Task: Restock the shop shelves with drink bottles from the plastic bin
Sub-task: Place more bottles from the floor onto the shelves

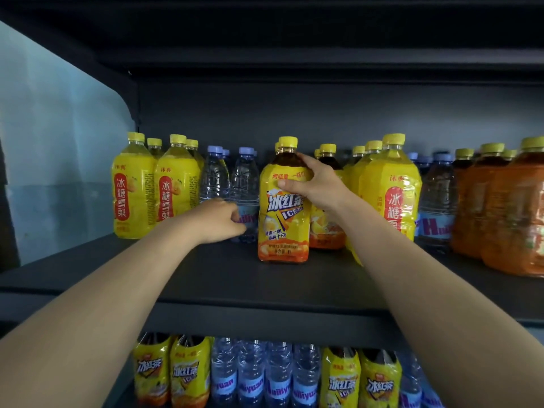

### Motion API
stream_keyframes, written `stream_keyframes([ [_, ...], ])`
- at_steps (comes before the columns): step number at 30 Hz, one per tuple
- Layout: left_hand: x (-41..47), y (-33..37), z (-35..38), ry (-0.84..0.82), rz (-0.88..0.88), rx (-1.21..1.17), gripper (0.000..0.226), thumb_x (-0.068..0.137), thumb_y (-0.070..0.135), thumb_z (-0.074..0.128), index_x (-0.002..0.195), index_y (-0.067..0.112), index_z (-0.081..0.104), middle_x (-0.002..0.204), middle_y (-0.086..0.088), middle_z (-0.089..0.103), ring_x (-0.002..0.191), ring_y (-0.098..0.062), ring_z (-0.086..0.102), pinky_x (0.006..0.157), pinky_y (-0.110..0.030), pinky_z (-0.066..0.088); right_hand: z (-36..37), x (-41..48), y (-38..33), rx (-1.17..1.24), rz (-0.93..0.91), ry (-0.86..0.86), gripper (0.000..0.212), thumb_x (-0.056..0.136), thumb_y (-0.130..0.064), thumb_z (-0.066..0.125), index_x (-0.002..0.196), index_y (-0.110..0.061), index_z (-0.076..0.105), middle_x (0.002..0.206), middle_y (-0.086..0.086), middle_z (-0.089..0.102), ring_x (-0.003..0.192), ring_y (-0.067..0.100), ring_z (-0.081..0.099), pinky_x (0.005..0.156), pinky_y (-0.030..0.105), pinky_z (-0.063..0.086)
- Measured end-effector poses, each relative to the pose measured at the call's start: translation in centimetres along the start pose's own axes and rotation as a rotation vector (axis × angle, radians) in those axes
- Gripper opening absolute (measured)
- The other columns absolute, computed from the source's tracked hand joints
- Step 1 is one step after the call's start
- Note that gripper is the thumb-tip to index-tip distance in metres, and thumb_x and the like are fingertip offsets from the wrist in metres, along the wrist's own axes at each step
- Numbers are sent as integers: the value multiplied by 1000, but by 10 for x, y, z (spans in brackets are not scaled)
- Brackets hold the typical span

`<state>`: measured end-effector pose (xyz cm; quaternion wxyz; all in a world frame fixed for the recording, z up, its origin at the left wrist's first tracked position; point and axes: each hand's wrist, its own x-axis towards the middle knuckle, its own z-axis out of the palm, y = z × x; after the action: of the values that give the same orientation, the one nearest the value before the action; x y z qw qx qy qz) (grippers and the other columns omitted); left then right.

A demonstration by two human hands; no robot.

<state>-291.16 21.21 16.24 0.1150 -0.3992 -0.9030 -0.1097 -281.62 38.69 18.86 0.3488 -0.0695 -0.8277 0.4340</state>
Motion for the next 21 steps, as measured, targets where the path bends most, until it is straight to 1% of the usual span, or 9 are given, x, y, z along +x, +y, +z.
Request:
stream_keyframes([
  [1,0,-1,1,1,-2,-2,36,90,37,51,117,13,54,123,-7,51,108,-22,49,83,-31,40,2,-1,-1,2,-14,19,83,74,-28,78,144,-17,35,118,-1,59,105,17,61,90,36,54],
  [3,-1,-3,4,-6,-6,-1,36,90,38,51,117,13,54,123,-7,51,109,-22,49,85,-31,41,8,-1,-2,9,-38,52,77,74,-26,78,141,-16,39,108,-4,59,99,14,61,85,30,54],
  [5,-1,-4,7,-18,-7,-3,35,91,38,51,117,14,54,124,-7,51,109,-21,49,83,-29,40,11,-2,0,5,-63,62,76,75,-27,77,140,-17,40,105,-6,58,98,12,61,82,27,54],
  [8,-2,-2,10,-18,4,-19,36,91,40,51,117,15,53,125,-7,50,109,-21,49,82,-28,40,10,-3,2,7,-72,63,78,76,-28,76,142,-19,36,111,-5,58,103,13,59,87,29,53],
  [13,-9,2,11,-9,26,-39,38,91,41,50,121,16,52,126,-6,47,111,-20,49,87,-28,41,14,-5,5,-48,-69,90,79,79,-31,73,145,-21,31,115,-4,55,110,15,56,90,29,51],
  [14,-11,2,11,-10,27,-42,38,91,41,50,121,17,52,126,-5,47,110,-19,49,87,-28,41,15,-6,5,-60,-61,102,80,79,-33,73,146,-21,30,118,-2,55,113,16,55,91,29,50],
  [17,-18,0,10,-23,15,-53,37,91,41,51,119,17,53,123,-4,48,109,-18,48,87,-27,40,15,-12,-1,-165,-29,133,81,80,-40,69,146,-17,28,131,3,53,120,19,52,86,24,44],
  [19,-25,-1,7,-29,6,-43,36,90,40,51,117,16,54,121,-5,49,107,-19,49,86,-28,41,15,-17,-7,-235,18,149,77,81,-43,68,142,-14,33,131,4,54,120,21,52,81,23,41],
  [21,-33,-1,3,-29,1,-37,35,90,40,51,116,16,54,120,-5,50,107,-20,49,87,-29,42,14,-24,-12,-287,40,157,70,81,-42,69,137,-12,39,127,4,57,118,21,54,80,24,42],
])
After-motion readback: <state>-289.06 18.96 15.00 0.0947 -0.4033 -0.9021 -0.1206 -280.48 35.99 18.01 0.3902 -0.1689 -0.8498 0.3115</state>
